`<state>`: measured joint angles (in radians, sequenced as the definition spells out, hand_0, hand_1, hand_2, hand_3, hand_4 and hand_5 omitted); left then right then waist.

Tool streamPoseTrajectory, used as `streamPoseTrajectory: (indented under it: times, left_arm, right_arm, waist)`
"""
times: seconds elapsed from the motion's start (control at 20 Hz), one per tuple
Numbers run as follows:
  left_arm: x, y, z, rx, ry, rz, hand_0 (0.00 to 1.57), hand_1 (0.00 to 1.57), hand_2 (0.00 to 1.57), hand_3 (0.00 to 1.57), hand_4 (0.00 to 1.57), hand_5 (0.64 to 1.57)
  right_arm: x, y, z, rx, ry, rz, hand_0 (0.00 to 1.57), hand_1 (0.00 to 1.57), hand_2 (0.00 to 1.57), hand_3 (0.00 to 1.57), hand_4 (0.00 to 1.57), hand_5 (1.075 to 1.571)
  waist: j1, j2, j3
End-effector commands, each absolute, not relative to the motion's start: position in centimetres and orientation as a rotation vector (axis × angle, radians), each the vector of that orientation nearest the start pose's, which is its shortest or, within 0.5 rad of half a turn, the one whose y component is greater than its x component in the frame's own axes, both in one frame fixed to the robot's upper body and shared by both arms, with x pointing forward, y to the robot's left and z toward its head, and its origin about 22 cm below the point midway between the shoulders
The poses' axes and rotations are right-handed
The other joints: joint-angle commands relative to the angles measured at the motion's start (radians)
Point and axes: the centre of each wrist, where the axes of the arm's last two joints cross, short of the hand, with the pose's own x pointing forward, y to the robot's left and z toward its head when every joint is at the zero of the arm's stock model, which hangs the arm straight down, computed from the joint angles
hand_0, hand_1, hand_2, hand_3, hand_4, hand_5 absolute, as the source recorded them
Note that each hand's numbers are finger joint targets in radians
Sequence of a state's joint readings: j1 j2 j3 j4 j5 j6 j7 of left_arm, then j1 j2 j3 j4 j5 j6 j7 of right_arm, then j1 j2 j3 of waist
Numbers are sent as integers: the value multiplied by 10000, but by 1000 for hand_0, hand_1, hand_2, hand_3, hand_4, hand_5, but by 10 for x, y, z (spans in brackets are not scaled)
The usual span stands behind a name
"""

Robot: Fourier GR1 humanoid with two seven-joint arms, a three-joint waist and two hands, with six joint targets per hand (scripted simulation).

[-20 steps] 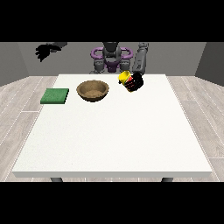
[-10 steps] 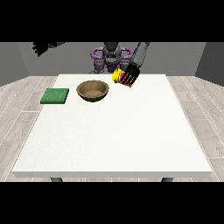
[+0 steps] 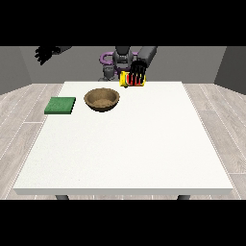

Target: Pick the cup and pour the ball into the bowl, then pick the bowl and place it on the pad

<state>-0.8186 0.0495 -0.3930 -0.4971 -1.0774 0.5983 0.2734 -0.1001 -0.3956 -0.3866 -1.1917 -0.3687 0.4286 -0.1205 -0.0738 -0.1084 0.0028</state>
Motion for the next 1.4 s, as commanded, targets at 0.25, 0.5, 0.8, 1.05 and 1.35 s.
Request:
streamPoseTrajectory:
  times: [0.25,0.5,0.8,1.05,1.35]
  left_arm:
    - [373,59,2,14190,-13349,-12936,667,667,1571,1198,872,1571]
    - [354,36,5,14537,-12468,-14998,206,206,1187,1372,682,1567]
    - [355,3,62,14923,-13172,-15755,0,0,1215,1498,896,1571]
    - [361,62,38,12676,-14542,-12707,0,0,1571,1170,1033,1563]
    - [353,79,46,9130,-17026,-7015,1101,1101,1300,994,1271,1570]
  right_arm:
    - [268,-401,4,1125,-15854,-600,0,0,0,0,662,1562]
    - [272,-401,0,1194,-15610,-468,0,0,0,0,661,1561]
    - [272,-396,-13,1044,-15907,-580,0,0,0,0,714,1565]
    - [263,-379,-28,696,-15265,-1208,0,0,0,0,711,1570]
    - [279,-379,-9,702,-15747,-1523,0,0,0,0,716,1570]
  waist:
    - [-491,17,-23]
    - [-630,-299,-21]
    - [-364,262,-22]
    - [504,106,-36]
    - [1013,1434,-101]
